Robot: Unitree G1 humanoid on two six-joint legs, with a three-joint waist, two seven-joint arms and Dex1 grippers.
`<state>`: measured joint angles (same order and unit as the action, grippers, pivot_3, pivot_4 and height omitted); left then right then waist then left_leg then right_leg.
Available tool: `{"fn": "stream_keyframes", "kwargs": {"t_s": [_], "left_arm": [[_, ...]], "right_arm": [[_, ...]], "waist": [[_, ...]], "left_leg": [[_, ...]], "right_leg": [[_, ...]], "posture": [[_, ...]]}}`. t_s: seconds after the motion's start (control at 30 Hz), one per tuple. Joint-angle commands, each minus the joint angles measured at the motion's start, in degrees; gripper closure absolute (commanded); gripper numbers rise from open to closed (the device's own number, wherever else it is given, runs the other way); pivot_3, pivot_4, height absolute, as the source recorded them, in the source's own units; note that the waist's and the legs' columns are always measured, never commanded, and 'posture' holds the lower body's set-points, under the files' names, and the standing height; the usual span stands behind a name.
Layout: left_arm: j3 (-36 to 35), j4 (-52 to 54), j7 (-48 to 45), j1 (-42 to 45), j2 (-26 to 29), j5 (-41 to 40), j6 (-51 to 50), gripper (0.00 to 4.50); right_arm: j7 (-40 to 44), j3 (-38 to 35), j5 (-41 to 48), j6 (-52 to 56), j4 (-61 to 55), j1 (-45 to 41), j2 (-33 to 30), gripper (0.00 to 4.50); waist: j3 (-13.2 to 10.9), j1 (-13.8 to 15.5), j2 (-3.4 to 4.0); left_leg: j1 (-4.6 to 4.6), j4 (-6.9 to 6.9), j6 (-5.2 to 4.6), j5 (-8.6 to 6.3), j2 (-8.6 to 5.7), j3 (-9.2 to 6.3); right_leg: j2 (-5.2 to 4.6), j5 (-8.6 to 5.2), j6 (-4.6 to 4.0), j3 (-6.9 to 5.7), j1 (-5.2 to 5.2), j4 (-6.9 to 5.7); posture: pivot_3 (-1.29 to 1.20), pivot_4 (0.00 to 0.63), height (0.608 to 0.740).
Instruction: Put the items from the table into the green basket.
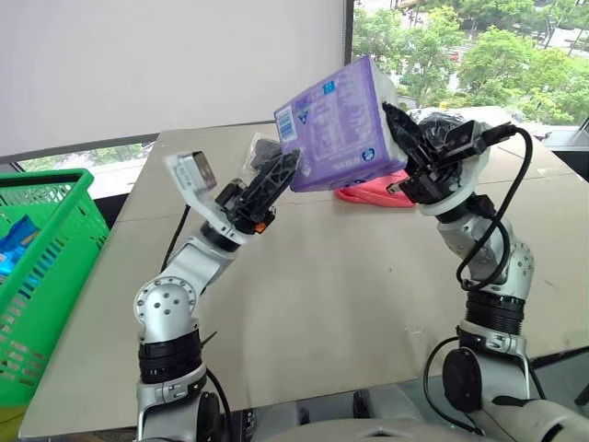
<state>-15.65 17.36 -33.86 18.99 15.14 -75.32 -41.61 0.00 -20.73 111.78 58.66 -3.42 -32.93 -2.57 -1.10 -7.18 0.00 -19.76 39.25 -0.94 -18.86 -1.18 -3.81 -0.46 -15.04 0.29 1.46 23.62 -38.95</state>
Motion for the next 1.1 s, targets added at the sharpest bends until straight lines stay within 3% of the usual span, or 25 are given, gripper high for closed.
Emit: {"fn": "stream_keyframes", "kwargs": {"t_s": [0.03, 0.1, 0.13, 0.2, 0.3, 0.43, 0.5, 0.53, 0.7, 0.73, 0.83, 0.93, 1.1], "left_arm": [[2.92, 2.8, -0.54, 0.39, 0.95, -0.48, -1.63, 0.0], [4.32, 2.69, -0.04, 0.57, 0.81, 0.57, -1.9, 0.0], [4.66, 2.55, 0.15, 0.74, 0.61, 0.74, -1.88, 0.25], [4.85, 2.53, 0.16, 0.94, 0.32, 0.74, -1.68, 0.84], [4.61, 2.97, -0.4, 1.09, 0.04, 0.28, -1.41, 2.26], [4.29, 2.97, 0.01, 1.19, -0.02, 0.15, -1.47, 3.44], [4.14, 2.92, 0.47, 1.26, 0.0, 0.56, -1.28, 4.15], [4.08, 2.87, 0.7, 1.36, 0.01, 0.97, -1.06, 4.31], [3.49, 1.79, 1.7, 2.07, -0.47, 2.26, 0.26, 4.36], [3.26, 1.63, 1.83, 2.18, -0.45, 2.51, 0.48, 4.36], [2.0, 1.08, 2.39, 2.61, -0.05, 3.35, 1.4, 4.36], [-0.81, 0.48, 4.47, 3.98, 2.02, 6.02, 3.68, 4.37], [-5.93, -1.12, 10.02, 6.83, 10.19, 13.55, 6.15, 4.37]], "right_arm": [[1.83, 1.76, 1.22, 1.49, -1.88, 0.06, -1.17, 4.46], [2.74, 3.34, 1.22, 2.38, -2.49, 0.69, -2.73, 4.46], [3.0, 4.0, 1.22, 2.5, -2.57, 0.94, -3.39, 4.5], [3.64, 5.09, 1.22, 2.39, -2.6, 1.29, -4.66, 4.5], [4.59, 6.58, 1.22, 2.0, -2.64, 1.7, -6.61, 4.5], [6.19, 7.56, -0.08, 0.7, -3.08, 1.88, -8.34, 4.5], [7.15, 8.03, -1.14, -0.01, -3.23, 2.09, -9.13, 3.55], [7.55, 8.24, -1.55, -0.28, -3.29, 2.19, -9.49, 3.29], [7.46, 9.52, -4.64, -1.82, -2.17, 2.24, -11.41, 0.68], [8.15, 9.43, -5.59, -1.93, -1.8, 2.16, -12.0, 0.48], [11.17, 8.2, -9.51, -2.65, -0.14, 1.55, -14.68, 0.45], [20.85, 7.43, -22.08, -6.18, 1.51, 0.69, -21.32, 0.45], [45.41, 13.42, -43.95, -15.89, -2.35, 0.92, -32.22, 0.45]], "waist": [[0.0, 0.0, 0.0], [0.0, 0.05, 0.0], [0.0, 0.06, 0.0], [-0.01, 0.06, 0.01], [-0.01, 0.03, 0.02], [-0.02, 0.08, 0.03], [-0.02, 0.08, 0.02], [-0.02, 0.08, 0.03], [-0.02, 0.22, 0.02], [-0.02, 0.23, 0.02], [-0.02, 0.33, 0.02], [-0.05, 0.75, 0.01], [-0.1, 1.19, 0.01]], "left_leg": [[0.0, 0.0, 0.0, 0.0, 0.0, 0.0], [0.0, 0.0, 0.0, 0.0, 0.0, 0.0], [0.0, 0.0, 0.0, 0.0, 0.0, 0.0], [0.0, 0.0, 0.0, 0.0, 0.0, 0.0], [0.01, 0.0, -0.01, 0.0, 0.04, 0.04], [0.01, 0.0, -0.02, -0.01, 0.1, 0.07], [0.01, 0.0, -0.02, -0.01, 0.11, 0.08], [0.01, 0.0, -0.02, -0.01, 0.13, 0.09], [0.01, 0.0, -0.03, -0.02, 0.16, 0.11], [0.01, 0.0, -0.02, -0.02, 0.16, 0.11], [0.01, 0.0, -0.03, -0.02, 0.16, 0.13], [0.0, 0.0, -0.04, -0.02, 0.14, 0.18], [0.04, -0.06, -0.04, -0.03, 0.26, 0.28]], "right_leg": [[0.01, 0.0, 0.0, 0.0, 0.0, 0.0], [0.02, 0.0, 0.0, 0.01, 0.0, 0.01], [0.02, 0.0, 0.0, 0.01, -0.01, 0.02], [0.03, 0.0, 0.0, 0.02, -0.01, 0.02], [0.12, 0.0, 0.0, 0.09, -0.01, 0.02], [0.21, 0.0, 0.0, 0.17, -0.01, 0.03], [0.23, 0.0, 0.0, 0.19, -0.01, 0.04], [0.25, 0.0, 0.0, 0.19, -0.01, 0.05], [0.27, 0.0, 0.0, 0.23, -0.01, 0.06], [0.27, 0.0, 0.0, 0.23, -0.01, 0.07], [0.29, 0.0, 0.0, 0.25, -0.01, 0.06], [0.31, 0.0, 0.01, 0.26, -0.01, 0.09], [0.44, 0.0, 0.01, 0.36, 0.0, 0.12]], "posture": [[-0.12, 0.0, 0.74], [-0.12, 0.0, 0.74], [-0.12, 0.0, 0.74], [-0.11, 0.0, 0.74], [-0.12, 0.0, 0.74], [-0.12, 0.0, 0.74], [-0.12, 0.0, 0.74], [-0.12, 0.0, 0.74], [-0.11, 0.0, 0.74], [-0.11, 0.0, 0.74], [-0.11, 0.0, 0.74], [-0.11, 0.0, 0.74], [-0.09, 0.0, 0.74]]}}
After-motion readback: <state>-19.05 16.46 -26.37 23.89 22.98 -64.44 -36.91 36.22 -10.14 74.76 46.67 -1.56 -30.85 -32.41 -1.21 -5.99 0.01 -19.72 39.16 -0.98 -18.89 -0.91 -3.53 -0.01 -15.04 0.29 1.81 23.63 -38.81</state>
